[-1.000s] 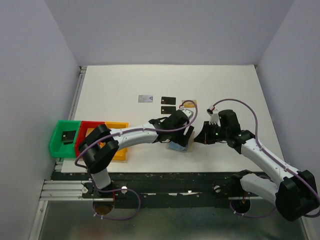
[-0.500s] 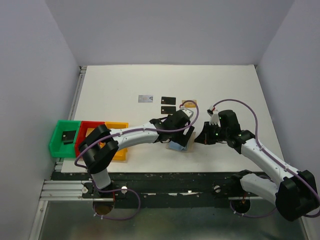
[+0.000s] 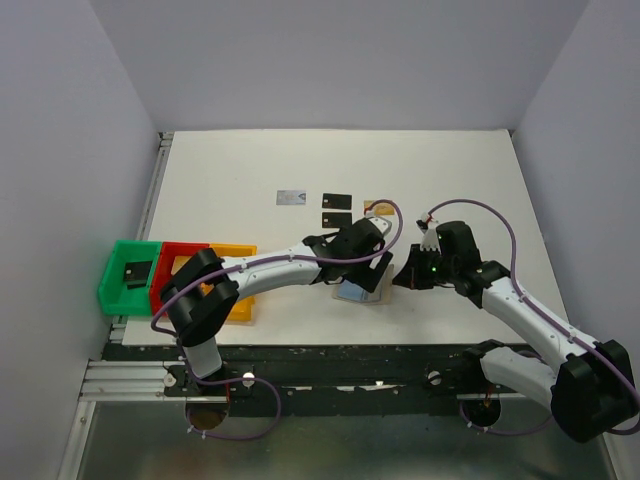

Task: Take the credit cards out of the card holder
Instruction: Remove the credit card from the card holder.

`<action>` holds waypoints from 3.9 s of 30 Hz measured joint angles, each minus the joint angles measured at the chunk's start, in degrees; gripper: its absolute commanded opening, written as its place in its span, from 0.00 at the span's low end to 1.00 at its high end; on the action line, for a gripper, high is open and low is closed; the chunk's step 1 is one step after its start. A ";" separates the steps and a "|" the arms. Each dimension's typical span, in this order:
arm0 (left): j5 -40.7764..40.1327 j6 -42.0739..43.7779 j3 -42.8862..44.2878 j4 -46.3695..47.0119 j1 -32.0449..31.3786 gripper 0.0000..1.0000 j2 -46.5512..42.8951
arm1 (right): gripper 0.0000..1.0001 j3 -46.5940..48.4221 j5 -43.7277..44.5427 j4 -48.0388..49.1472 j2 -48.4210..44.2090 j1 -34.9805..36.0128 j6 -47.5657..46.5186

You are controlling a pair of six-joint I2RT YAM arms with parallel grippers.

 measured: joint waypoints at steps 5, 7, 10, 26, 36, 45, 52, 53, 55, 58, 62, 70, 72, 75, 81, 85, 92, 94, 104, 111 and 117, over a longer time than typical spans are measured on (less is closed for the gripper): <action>0.00 0.11 0.46 -0.11 0.00 0.99 0.57 | 0.00 -0.04 0.20 -0.17 0.00 0.00 0.00; 0.02 0.15 0.59 -0.07 0.00 0.99 0.68 | 0.00 -0.04 0.17 -0.17 0.00 0.00 0.00; 0.13 0.39 0.76 0.00 0.00 0.99 0.90 | 0.00 -0.04 0.17 -0.20 0.00 0.00 0.00; 5.51 1.44 1.60 0.72 -0.63 0.99 4.76 | 0.00 -0.04 0.20 -0.24 -0.04 0.00 0.00; 6.82 1.22 1.60 2.23 -0.74 0.99 4.76 | 0.00 -0.04 0.20 -0.26 -0.02 0.00 0.00; 7.43 1.09 1.60 2.71 -0.85 0.99 4.74 | 0.00 -0.07 0.17 -0.26 -0.02 0.00 0.00; 7.69 1.07 1.60 2.71 -1.25 0.99 4.76 | 0.00 -0.11 0.17 -0.26 -0.02 0.00 0.00; 7.76 1.07 1.60 2.71 -1.27 0.99 4.76 | 0.00 -0.13 0.17 -0.26 -0.02 0.00 0.00; 7.78 1.07 1.60 2.69 -1.31 0.99 4.76 | 0.00 -0.13 0.17 -0.26 -0.02 0.00 0.00; 7.67 1.01 1.60 2.62 -1.38 0.99 4.76 | 0.00 -0.13 0.17 -0.24 -0.04 0.00 0.00; 5.68 0.55 1.60 1.73 -1.44 0.98 4.74 | 0.00 -0.15 0.20 -0.26 -0.13 0.00 0.00; 0.59 -0.37 0.94 0.50 -1.49 0.98 2.78 | 0.00 -0.31 0.20 -0.28 -0.13 0.00 0.00; -0.55 -0.55 0.87 0.48 -1.49 0.98 2.12 | 0.00 -0.31 0.20 -0.28 -0.13 0.00 0.00; -1.77 -0.76 0.55 0.39 -1.49 0.98 1.27 | 0.00 -0.31 0.20 -0.28 -0.13 0.00 -0.02; -3.69 -1.11 0.44 0.00 -1.49 0.98 0.98 | 0.00 -0.31 0.22 -0.35 -0.13 0.00 -0.02; -5.46 -1.57 0.33 -0.33 -1.49 0.98 0.87 | 0.00 -0.31 0.44 -0.70 -0.13 0.00 -0.02; -8.11 -4.28 -5.68 -0.09 0.63 0.95 -5.18 | 0.00 -0.31 1.29 -1.77 -0.26 0.00 -0.04; -8.52 -5.11 -7.80 -0.07 1.86 0.94 -7.69 | 0.00 -0.17 1.99 -2.71 0.09 0.00 -0.07; -9.16 -7.85 -13.42 0.61 3.43 0.85 -12.02 | 0.66 7.43 8.15 -9.53 5.79 0.00 -0.96; -8.04 -7.80 -16.28 4.61 5.20 0.63 -17.46 | 0.70 12.72 14.67 -13.40 3.13 0.00 -2.23; 1.51 -9.09 -23.37 22.27 8.63 0.00 -21.75 | 0.60 8.31 10.32 -2.51 -3.52 -0.02 3.45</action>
